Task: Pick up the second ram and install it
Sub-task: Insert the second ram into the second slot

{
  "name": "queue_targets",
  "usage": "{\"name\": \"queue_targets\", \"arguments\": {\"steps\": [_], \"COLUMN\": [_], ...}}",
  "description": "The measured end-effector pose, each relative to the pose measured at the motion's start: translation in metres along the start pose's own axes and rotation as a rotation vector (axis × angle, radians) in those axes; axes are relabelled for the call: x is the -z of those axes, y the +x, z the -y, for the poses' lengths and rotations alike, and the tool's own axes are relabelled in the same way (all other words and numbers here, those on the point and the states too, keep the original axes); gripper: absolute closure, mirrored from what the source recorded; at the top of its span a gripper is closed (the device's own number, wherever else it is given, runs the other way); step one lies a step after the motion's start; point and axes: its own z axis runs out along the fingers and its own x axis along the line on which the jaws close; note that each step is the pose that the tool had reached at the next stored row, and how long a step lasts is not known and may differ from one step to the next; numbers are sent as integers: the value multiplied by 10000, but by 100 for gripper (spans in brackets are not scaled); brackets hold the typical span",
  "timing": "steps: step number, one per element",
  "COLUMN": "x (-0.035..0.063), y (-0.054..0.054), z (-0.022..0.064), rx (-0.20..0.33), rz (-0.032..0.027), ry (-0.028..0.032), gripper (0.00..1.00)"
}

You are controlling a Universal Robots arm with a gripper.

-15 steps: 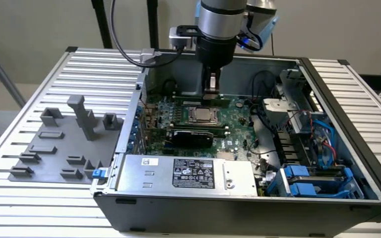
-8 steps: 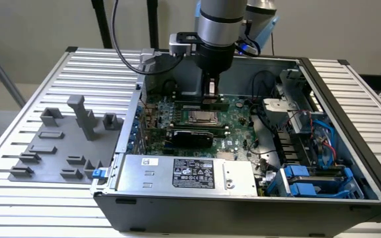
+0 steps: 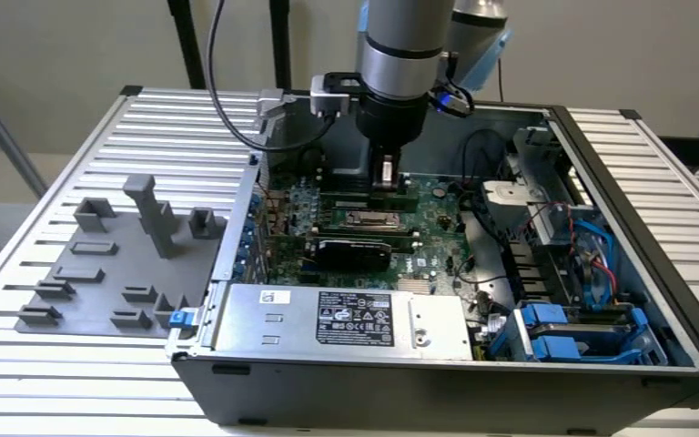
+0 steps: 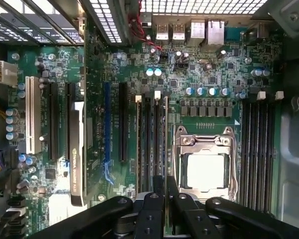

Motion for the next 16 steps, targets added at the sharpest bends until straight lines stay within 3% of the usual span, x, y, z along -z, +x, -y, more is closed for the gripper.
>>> {"name": "queue_targets", "arguments": {"steps": [5,12,16], "x": [-91,-199,-231], "y": [3,81,113], "z": [2,7,13], "rx": [1,6,-6], "rz": [37,228,260], "ry": [-1,-5,-7], "gripper": [100,100,100]}}
